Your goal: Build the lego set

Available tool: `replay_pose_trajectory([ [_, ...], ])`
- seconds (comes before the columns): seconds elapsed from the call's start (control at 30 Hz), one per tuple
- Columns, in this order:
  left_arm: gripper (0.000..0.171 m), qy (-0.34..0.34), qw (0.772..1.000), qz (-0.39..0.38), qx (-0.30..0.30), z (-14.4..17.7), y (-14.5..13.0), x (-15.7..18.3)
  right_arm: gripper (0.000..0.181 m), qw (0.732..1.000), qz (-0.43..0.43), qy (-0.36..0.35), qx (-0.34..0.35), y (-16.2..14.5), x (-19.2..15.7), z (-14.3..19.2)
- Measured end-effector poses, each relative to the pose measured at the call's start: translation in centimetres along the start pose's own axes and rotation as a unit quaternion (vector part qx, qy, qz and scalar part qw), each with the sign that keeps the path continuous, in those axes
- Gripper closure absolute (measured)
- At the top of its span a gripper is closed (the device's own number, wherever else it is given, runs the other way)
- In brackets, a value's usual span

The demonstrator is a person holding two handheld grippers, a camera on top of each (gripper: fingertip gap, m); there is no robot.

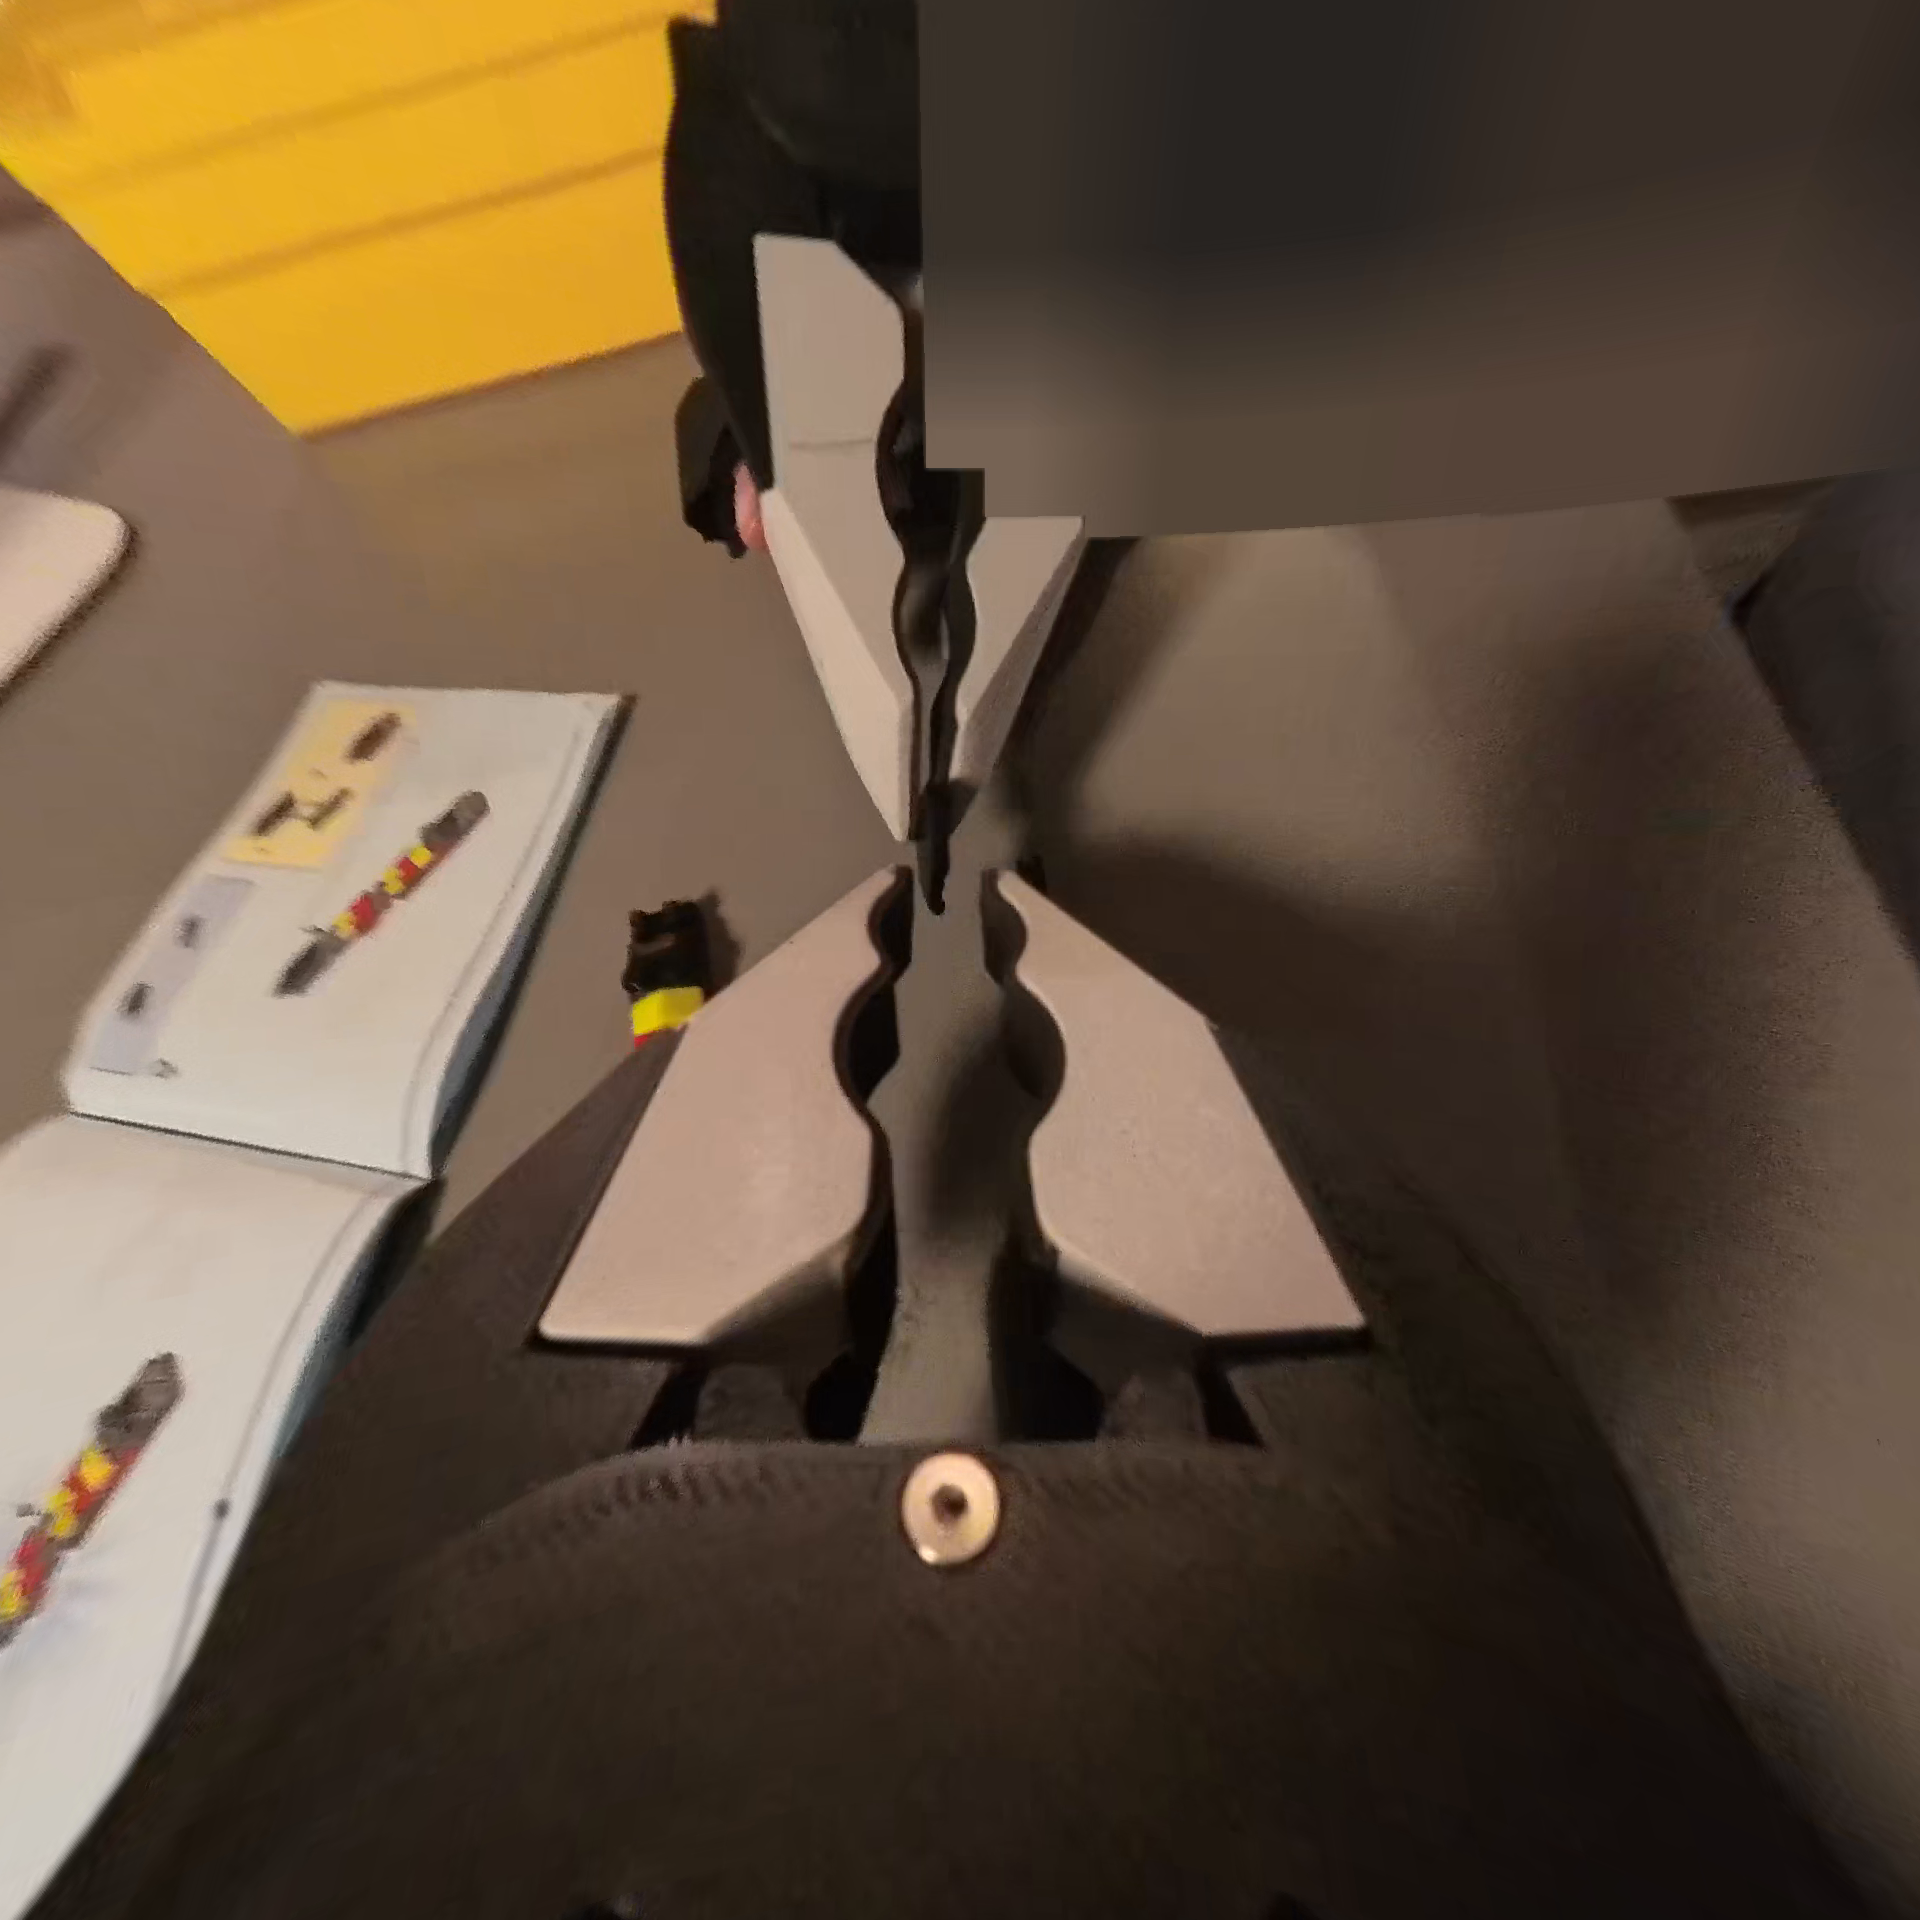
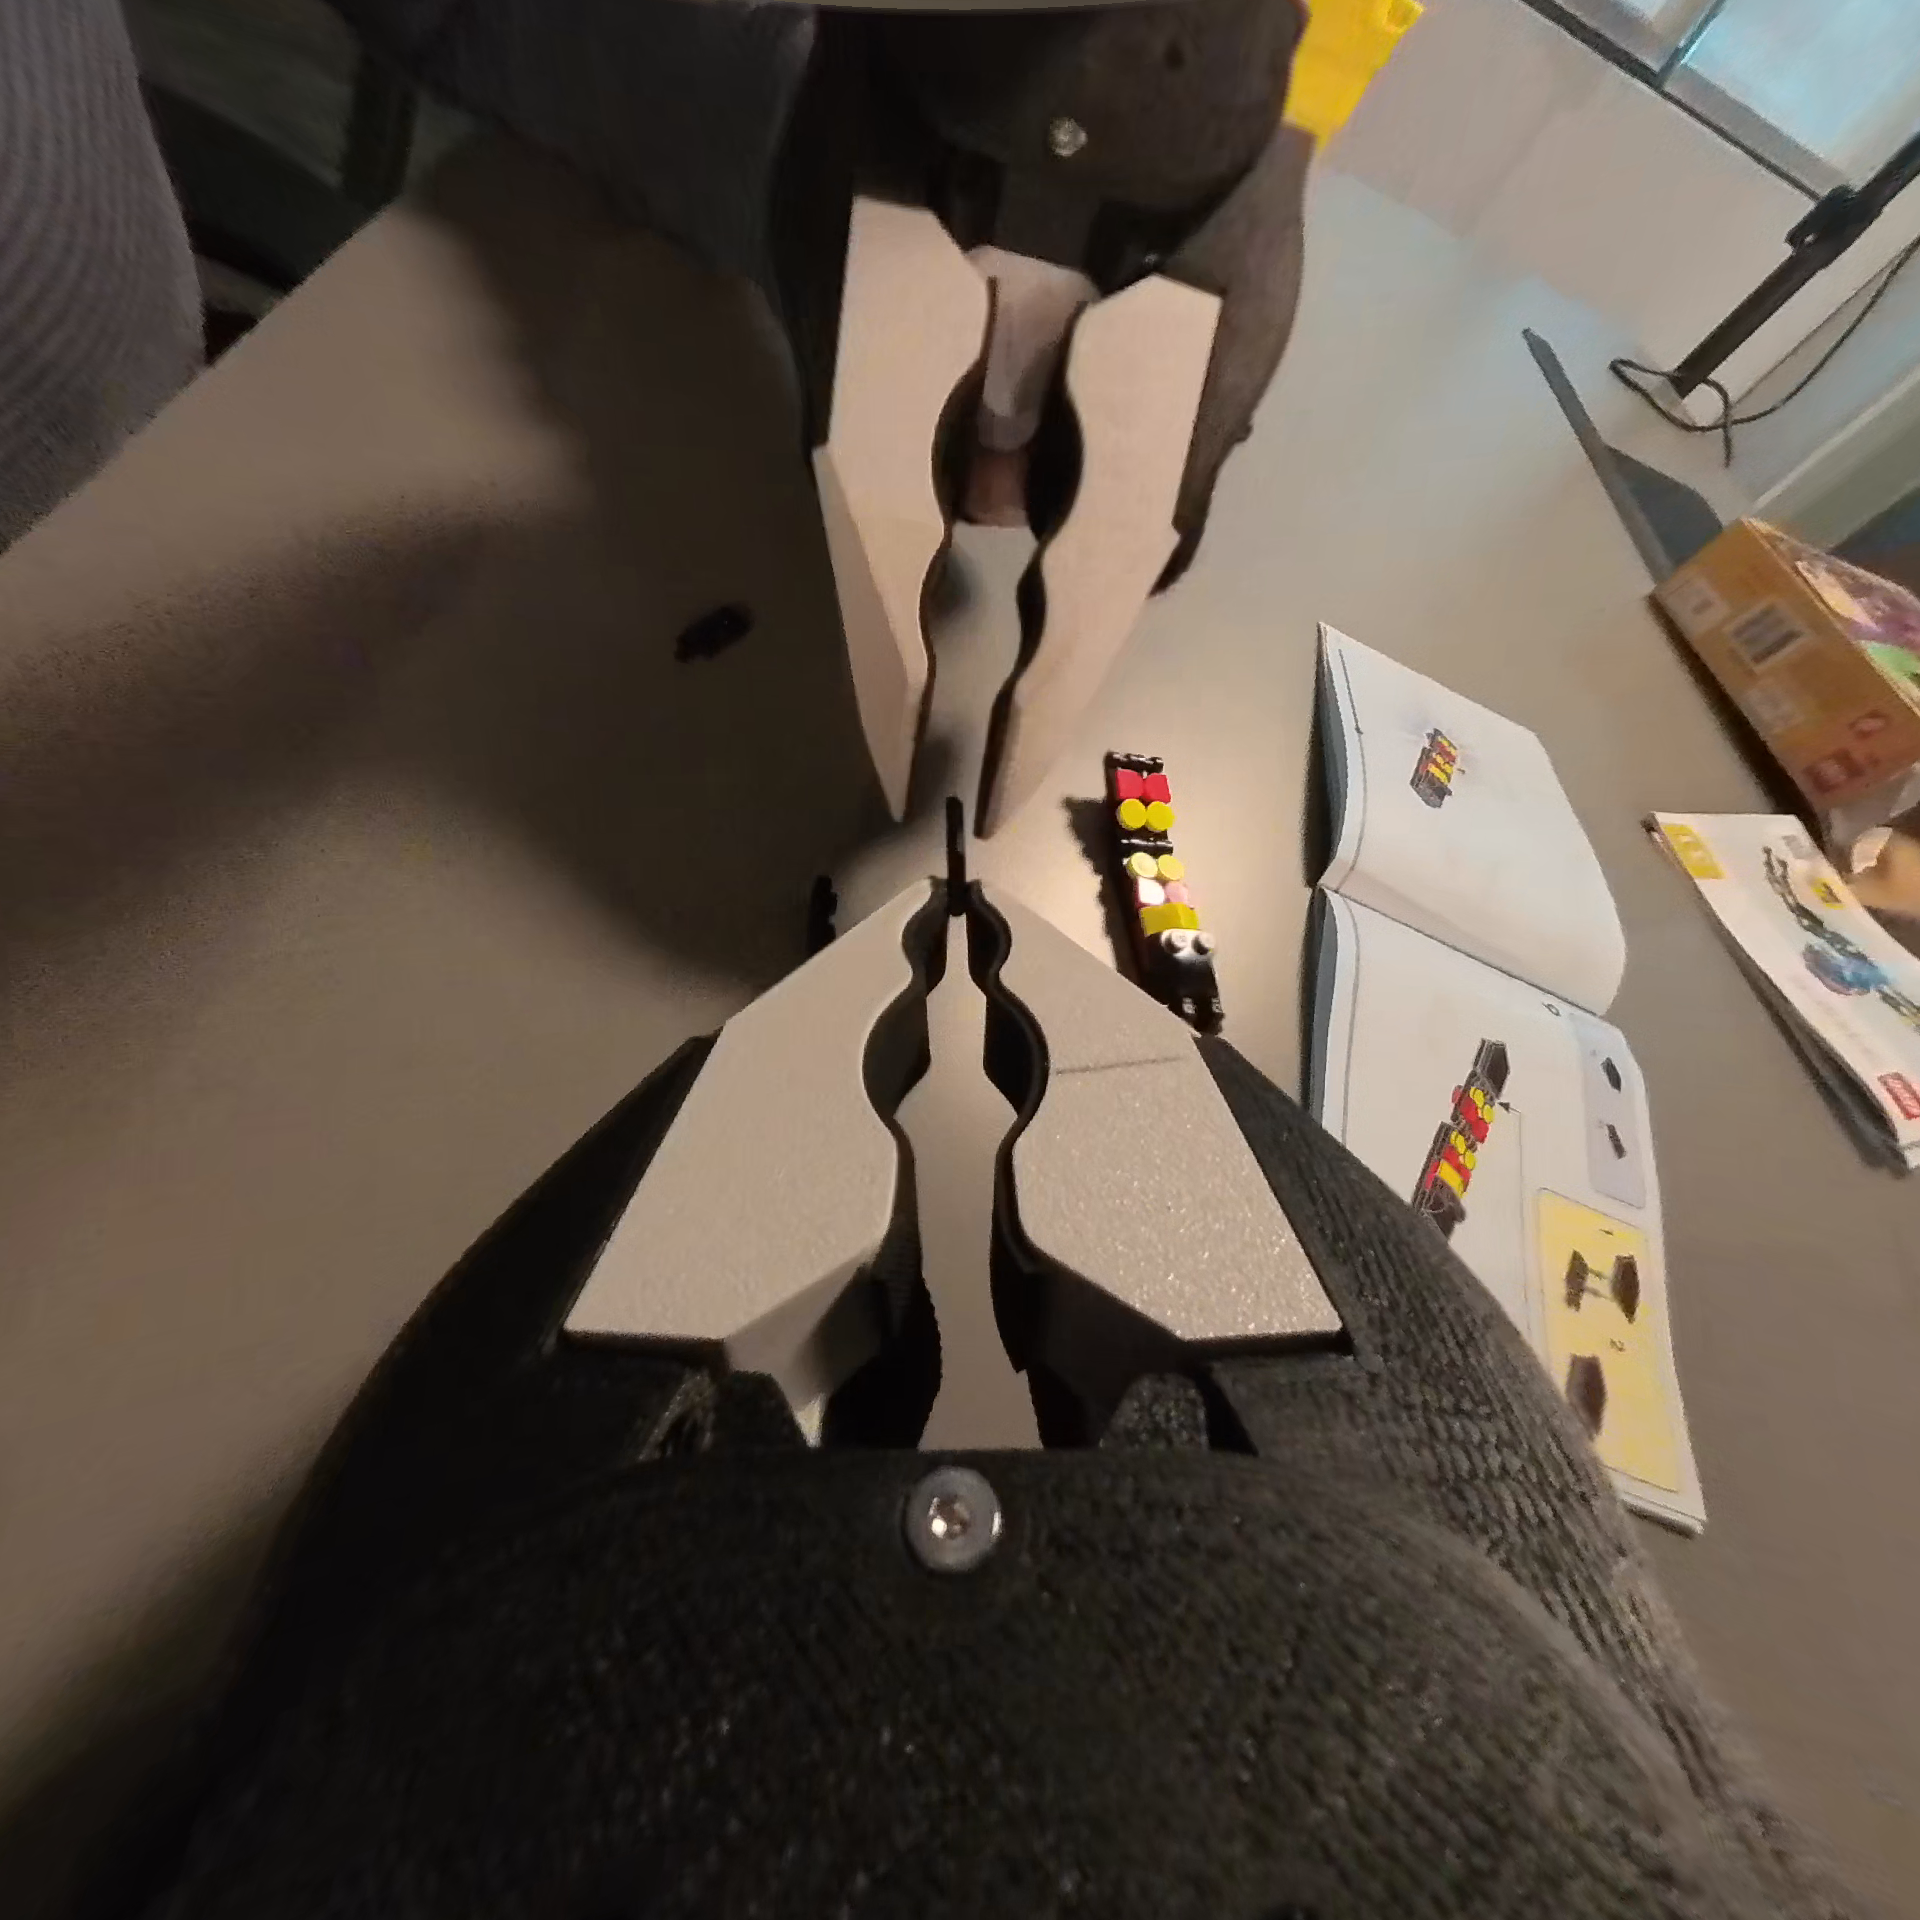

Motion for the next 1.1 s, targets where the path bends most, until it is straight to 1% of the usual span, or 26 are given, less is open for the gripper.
replay_pose_trajectory([
  [0.07, 0.165, 0.016, 1.0, -0.022, 0.002, 0.0, 0.1, 0.1, 0.18, 1.0, -0.008, 0.005, 0.006, 0.1, 0.1, 0.1],
  [0.33, 0.169, 0.031, 0.999, -0.038, 0.02, 0.2, 0.2, 0.1, 0.18, 0.999, -0.03, 0.021, 0.019, 0.2, 0.2, 0.4],
  [0.4, 0.169, 0.029, 0.999, -0.035, 0.02, 0.3, 0.2, 0.1, 0.18, 0.999, -0.037, 0.025, 0.022, 0.2, 0.2, 0.4],
  [0.47, 0.169, 0.027, 0.998, -0.033, 0.035, 0.3, 0.3, 0.2, 0.18, 0.998, -0.044, 0.029, 0.03, 0.3, 0.3, 0.5],
  [0.5, 0.167, 0.027, 0.998, -0.031, 0.041, 0.4, 0.3, 0.2, 0.18, 0.998, -0.048, 0.031, 0.033, 0.3, 0.4, 0.6],
  [0.53, 0.163, 0.022, 0.998, -0.028, 0.043, 0.3, 0.2, 0.4, 0.18, 0.998, -0.052, 0.033, 0.034, 0.3, 0.4, 0.6],
  [0.57, 0.162, 0.022, 0.999, -0.025, 0.043, 0.3, 0.2, 0.4, 0.18, 0.997, -0.054, 0.036, 0.035, 0.3, 0.4, 0.7],
  [0.6, 0.168, 0.029, 0.998, -0.025, 0.044, 0.3, 0.2, 0.3, 0.18, 0.997, -0.054, 0.038, 0.035, 0.4, 0.4, 0.7],
  [0.7, 0.169, 0.038, 0.998, -0.03, 0.044, 0.5, 0.3, 0.2, 0.18, 0.998, -0.051, 0.035, 0.034, 0.3, 0.4, 0.6],
  [0.77, 0.169, 0.035, 0.999, -0.013, 0.036, 0.4, 0.2, 0.0, 0.18, 0.998, -0.041, 0.036, 0.032, 0.3, 0.3, 0.7],
  [0.83, 0.169, 0.041, 0.999, 0.005, 0.017, 0.4, -0.3, -0.2, 0.167, 0.998, -0.031, 0.054, 0.005, -0.4, 0.1, 0.6],
  [0.87, 0.169, 0.044, 0.999, 0.011, 0.003, 0.4, -0.7, -0.2, 0.163, 0.996, -0.037, 0.077, -0.013, -0.7, -0.1, 0.4],
  [0.9, 0.169, 0.044, 0.999, 0.017, -0.009, 0.4, -1.1, -0.2, 0.163, 0.993, -0.042, 0.103, -0.027, -0.9, -0.4, 0.3],
  [0.97, 0.169, 0.042, 0.998, 0.029, -0.023, 0.3, -1.6, 0.2, 0.163, 0.99, -0.038, 0.124, -0.047, -1.1, -0.9, 0.0],
  [1.1, 0.169, 0.039, 0.997, 0.054, -0.046, -0.2, -2.0, 0.8, 0.163, 0.989, -0.022, 0.124, -0.079, -1.4, -1.5, -0.6],
])
Point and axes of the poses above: each gripper's, where its closed fingertips meet, z back along the fingers, y out of its top, x = y × z across the jaws, the point moved 6 cm from there along z, back along the fingers, and after that the axes turned 7 degrees about -x, right-handed, at the moved point
